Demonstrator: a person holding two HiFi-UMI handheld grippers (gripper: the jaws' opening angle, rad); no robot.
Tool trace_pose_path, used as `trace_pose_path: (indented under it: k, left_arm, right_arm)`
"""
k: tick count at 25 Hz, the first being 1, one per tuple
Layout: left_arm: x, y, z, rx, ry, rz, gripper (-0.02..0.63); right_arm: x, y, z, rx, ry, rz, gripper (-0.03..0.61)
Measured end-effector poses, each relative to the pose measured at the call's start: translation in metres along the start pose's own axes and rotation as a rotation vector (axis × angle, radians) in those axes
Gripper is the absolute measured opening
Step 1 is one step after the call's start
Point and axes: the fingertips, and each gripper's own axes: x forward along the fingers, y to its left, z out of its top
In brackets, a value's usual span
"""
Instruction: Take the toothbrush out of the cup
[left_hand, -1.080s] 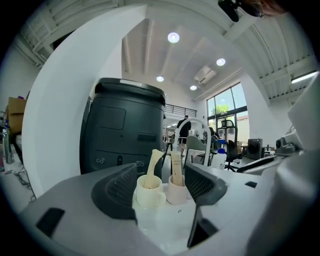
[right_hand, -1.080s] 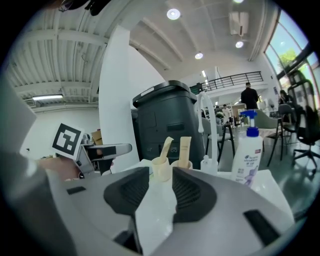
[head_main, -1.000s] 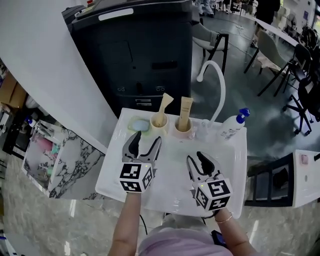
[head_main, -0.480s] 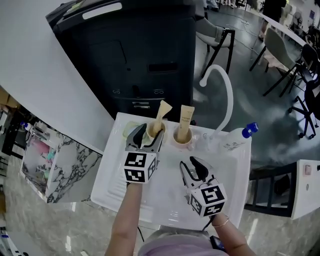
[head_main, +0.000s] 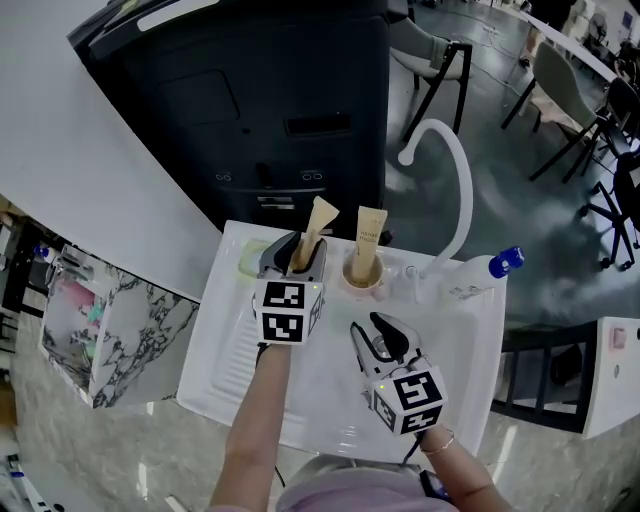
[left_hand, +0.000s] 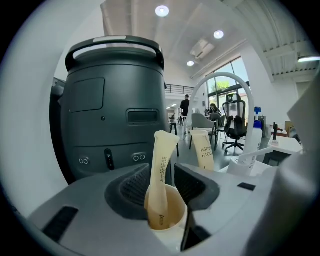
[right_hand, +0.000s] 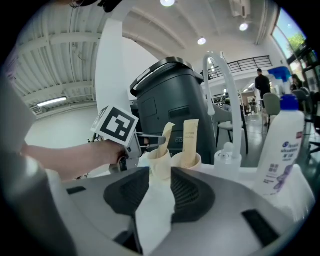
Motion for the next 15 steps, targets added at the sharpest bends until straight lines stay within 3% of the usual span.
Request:
trace_pose_path:
  k: [15]
  left_arm:
    - [0.0093,0.0033,0.0052,0.015,-0.008,0.072,0.026]
  right_arm:
    - [-0.0077,-0.0072,-0.0059,0.025,0.013,-0.02,0.127]
